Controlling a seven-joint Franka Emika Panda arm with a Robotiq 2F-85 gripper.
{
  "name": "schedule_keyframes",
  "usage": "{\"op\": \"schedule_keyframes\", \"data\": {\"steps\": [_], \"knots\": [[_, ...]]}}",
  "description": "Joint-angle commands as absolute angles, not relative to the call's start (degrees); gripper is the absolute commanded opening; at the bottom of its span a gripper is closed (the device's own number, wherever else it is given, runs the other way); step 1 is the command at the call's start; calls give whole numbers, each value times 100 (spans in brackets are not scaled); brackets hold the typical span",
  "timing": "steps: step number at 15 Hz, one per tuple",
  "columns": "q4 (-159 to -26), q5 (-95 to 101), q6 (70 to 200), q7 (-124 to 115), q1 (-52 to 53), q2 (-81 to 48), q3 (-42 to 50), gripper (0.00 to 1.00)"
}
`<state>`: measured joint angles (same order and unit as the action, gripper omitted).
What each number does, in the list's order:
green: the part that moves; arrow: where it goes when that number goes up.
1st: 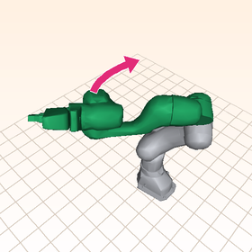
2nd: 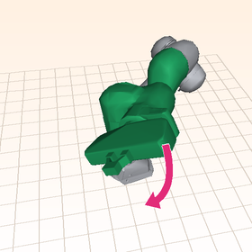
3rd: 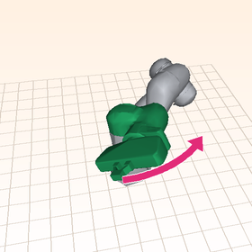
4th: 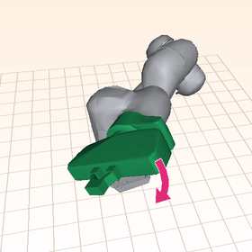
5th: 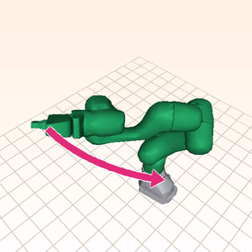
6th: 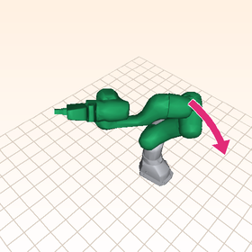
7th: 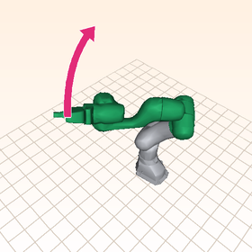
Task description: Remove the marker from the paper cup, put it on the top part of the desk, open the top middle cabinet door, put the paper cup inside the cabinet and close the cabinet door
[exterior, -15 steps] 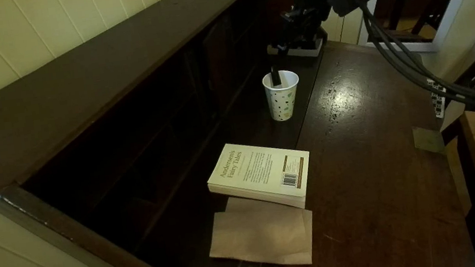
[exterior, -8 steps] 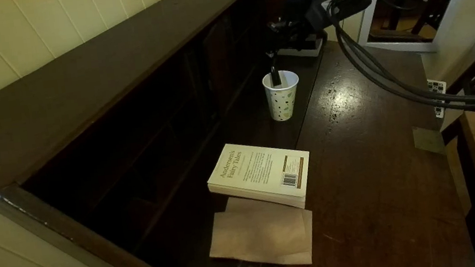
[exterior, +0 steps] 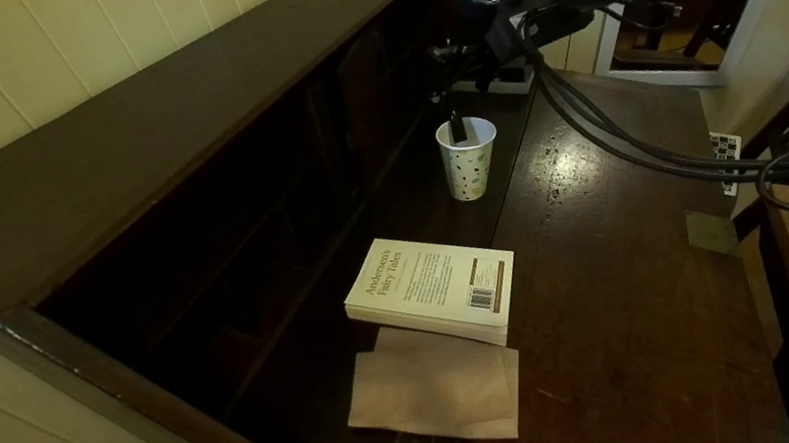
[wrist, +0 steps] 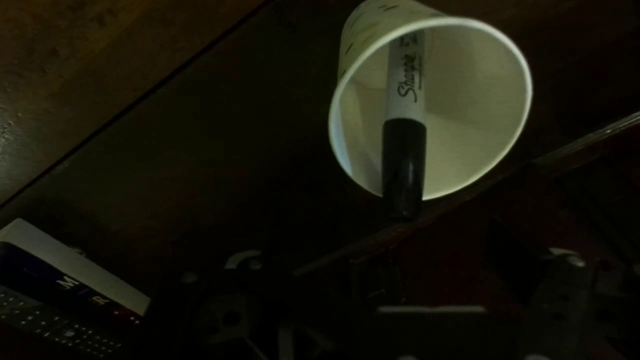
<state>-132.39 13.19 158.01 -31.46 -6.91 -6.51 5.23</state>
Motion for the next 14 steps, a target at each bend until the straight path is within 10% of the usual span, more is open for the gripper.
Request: {"op": "schedule_keyframes", "data": {"steps": [1,14], "knots": [[-13067,1049,15741,-3059,-497,-813,650,89],[-13054,1036,15780,-3043,-367,-909,782,40]]}}
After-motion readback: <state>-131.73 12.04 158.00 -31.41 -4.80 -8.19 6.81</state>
